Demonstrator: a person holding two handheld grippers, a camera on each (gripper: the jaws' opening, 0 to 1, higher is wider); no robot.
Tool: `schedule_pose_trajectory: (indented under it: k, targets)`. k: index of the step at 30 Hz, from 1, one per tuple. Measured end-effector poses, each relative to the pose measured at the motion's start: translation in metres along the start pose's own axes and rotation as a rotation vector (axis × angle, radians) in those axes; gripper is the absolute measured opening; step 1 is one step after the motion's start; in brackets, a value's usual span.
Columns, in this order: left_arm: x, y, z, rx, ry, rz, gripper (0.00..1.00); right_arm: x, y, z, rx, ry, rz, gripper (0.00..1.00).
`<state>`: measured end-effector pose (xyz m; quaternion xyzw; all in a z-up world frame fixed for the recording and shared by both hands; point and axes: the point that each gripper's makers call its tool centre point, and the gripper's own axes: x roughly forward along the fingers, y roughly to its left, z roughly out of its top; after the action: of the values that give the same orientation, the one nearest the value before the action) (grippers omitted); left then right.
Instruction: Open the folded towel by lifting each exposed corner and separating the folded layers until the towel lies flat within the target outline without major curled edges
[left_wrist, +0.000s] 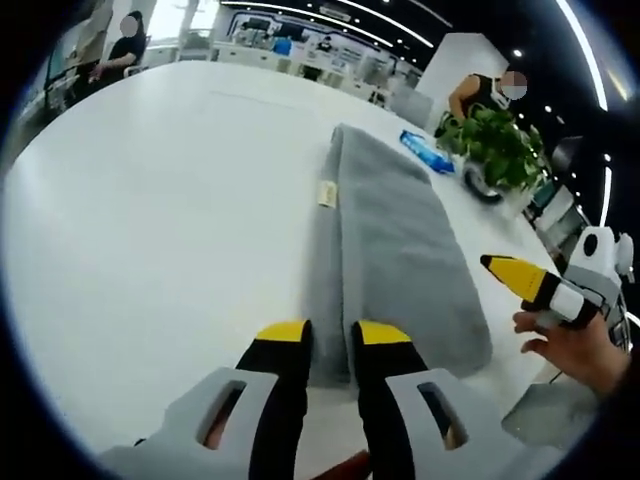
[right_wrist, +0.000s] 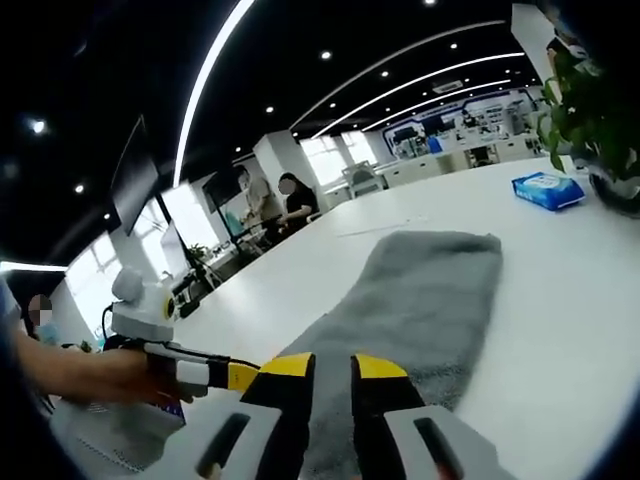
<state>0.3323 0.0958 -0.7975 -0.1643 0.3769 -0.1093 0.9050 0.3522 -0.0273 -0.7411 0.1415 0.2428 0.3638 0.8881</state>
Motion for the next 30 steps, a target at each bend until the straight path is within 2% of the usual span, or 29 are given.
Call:
schedule_pose_trajectory:
  k: [10,17,20,30]
  targets:
    - [-0.001,-0.006,0.003,0.014,-0.009,-0.026,0.02,0.001,0.000,-0.001,0.000,0.005,0.004,0.11]
    - [-0.003,-0.013,0.007,0.066,-0.011,-0.029,0.01,0.002,0.002,-0.004,0.004,0.018,0.013,0.10]
    - [-0.005,-0.021,0.014,0.059,-0.037,-0.073,0.00,0.002,0.003,-0.003,0.005,0.014,0.015,0.09]
    - [-0.007,-0.056,0.022,0.162,-0.082,-0.204,0.00,0.003,0.013,-0.005,0.051,0.022,0.059,0.12]
